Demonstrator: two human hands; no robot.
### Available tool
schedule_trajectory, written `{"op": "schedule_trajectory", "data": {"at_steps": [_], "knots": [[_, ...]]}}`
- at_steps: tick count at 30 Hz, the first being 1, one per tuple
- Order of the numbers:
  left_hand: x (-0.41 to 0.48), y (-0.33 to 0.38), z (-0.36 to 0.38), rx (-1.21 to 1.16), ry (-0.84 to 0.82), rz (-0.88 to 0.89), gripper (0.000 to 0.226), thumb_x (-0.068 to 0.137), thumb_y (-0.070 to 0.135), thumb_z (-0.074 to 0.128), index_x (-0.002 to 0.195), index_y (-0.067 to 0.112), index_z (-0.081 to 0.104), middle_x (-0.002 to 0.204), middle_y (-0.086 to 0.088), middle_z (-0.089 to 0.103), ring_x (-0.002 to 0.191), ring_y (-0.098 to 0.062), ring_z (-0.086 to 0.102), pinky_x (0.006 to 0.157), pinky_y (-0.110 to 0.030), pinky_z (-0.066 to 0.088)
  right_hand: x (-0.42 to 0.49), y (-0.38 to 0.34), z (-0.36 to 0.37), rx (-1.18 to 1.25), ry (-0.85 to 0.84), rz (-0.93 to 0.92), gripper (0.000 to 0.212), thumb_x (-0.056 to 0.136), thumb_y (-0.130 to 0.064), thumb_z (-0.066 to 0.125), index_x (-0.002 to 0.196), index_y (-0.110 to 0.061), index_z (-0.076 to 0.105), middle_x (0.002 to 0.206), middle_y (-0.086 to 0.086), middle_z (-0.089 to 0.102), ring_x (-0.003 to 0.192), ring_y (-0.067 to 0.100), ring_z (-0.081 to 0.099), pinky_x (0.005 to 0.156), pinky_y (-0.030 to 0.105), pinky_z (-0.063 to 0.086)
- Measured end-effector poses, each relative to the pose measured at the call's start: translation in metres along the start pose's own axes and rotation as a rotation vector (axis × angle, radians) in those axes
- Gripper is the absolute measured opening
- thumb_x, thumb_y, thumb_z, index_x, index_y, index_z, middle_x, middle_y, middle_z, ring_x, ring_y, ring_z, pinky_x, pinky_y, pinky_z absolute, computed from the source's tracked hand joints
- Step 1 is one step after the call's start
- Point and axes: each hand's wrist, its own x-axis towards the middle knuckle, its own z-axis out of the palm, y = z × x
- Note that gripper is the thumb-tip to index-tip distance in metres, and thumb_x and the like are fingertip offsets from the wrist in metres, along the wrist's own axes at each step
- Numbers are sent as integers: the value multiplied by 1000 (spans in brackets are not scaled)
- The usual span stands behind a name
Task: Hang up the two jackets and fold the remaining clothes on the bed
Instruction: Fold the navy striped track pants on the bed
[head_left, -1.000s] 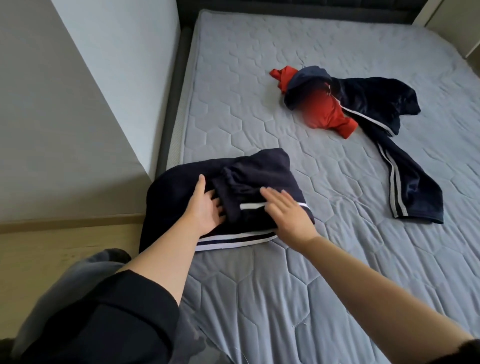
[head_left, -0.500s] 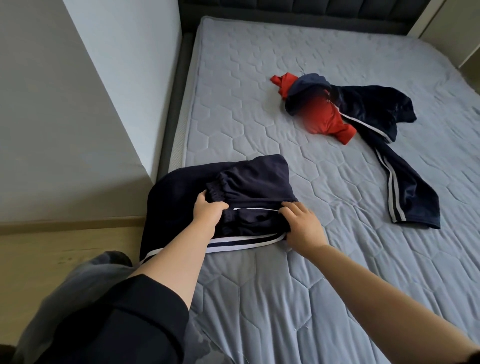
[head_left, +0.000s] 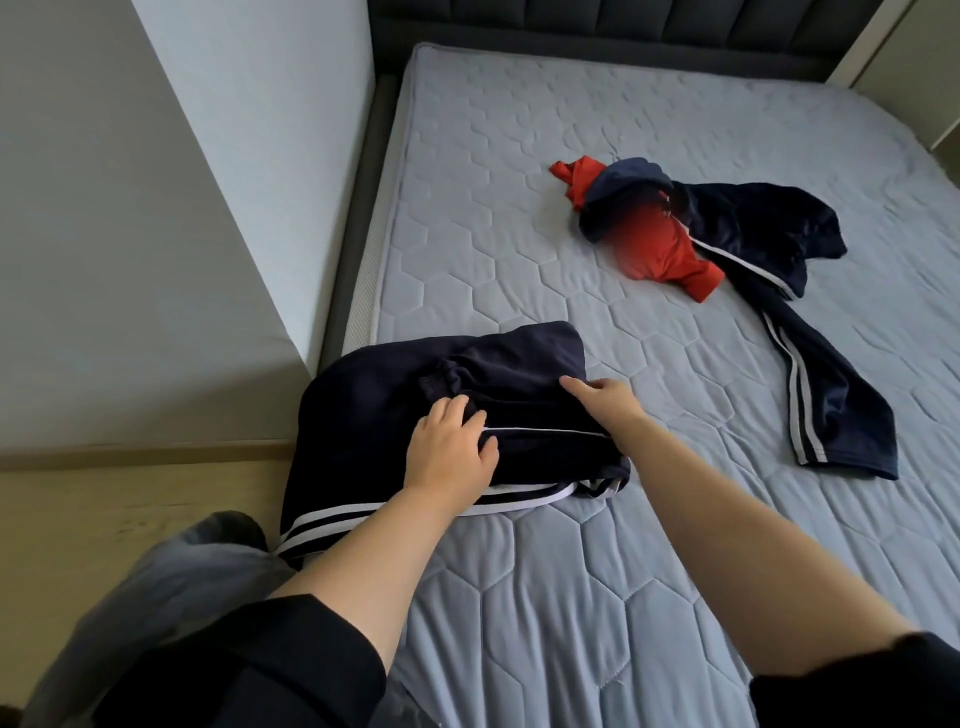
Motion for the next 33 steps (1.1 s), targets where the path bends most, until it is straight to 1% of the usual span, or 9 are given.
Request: {"op": "schedule_trajectory", "data": {"at_steps": [3,10,15,19,22,25,29,31,33], "knots": [[2,2,7,-114,-173,-12,52,98,41,38,144,19,36,157,-2,16,144,-17,6,114,-31,20,5,-11,-6,-40,-54,24,26,74,-31,74,86,-13,60,79,1,62,72,16,60,65,28,46],[33,45,-2,-222,-552,-3,59,99,31,34,151,19,9,158,-6,-11,144,-19,-16,119,-39,5,-11,-42,-32,-212,230,-160,11,71,-12,59,70,-7,50,60,4,51,58,22,53,46,25,36],[62,117,-27,-427,-680,123,69,94,14,41,151,20,5,158,-11,-11,144,-30,-16,116,-40,-2,-32,-64,-89,-446,547,-255,7,73,-8,56,73,-8,48,65,4,49,66,29,52,51,26,34],[57,139,-28,-677,-652,66,70,92,12,48,151,29,14,159,0,-5,145,-24,7,114,-31,19,-48,-79,-107,-703,662,-313,15,80,-6,55,94,-8,58,94,14,62,91,36,60,65,31,38],[42,116,-23,-934,-661,-125,62,95,15,48,149,29,22,152,2,29,134,-18,36,106,-25,30,-59,-82,-80,-825,610,-383,25,83,-7,53,107,-5,58,107,15,63,99,36,60,69,32,38],[27,72,-24,-1398,-625,-445,42,100,21,39,142,22,37,138,-2,47,124,-18,46,101,-33,32,-71,-93,-41,-796,446,-452,17,82,-11,56,98,-7,56,95,10,63,91,34,59,64,29,38],[15,5,-35,-1877,-462,-764,54,98,53,23,134,19,46,136,-13,50,127,-32,44,106,-48,28,-73,-105,-2,-320,-68,-410,26,86,-30,59,70,-13,48,65,4,55,63,26,61,46,24,45],[12,-15,-45,-1928,-428,-766,60,94,63,25,123,18,54,123,-12,61,117,-31,54,96,-45,41,-66,-99,6,-190,-146,-310,19,91,-29,53,84,-12,52,74,8,60,66,25,65,54,26,51],[9,-21,-50,-1659,-423,-771,49,93,58,39,115,18,58,109,-5,66,104,-26,60,85,-40,47,-57,-85,9,-287,-28,-313,16,89,-20,49,76,-12,48,70,7,54,66,25,54,56,26,44]]}}
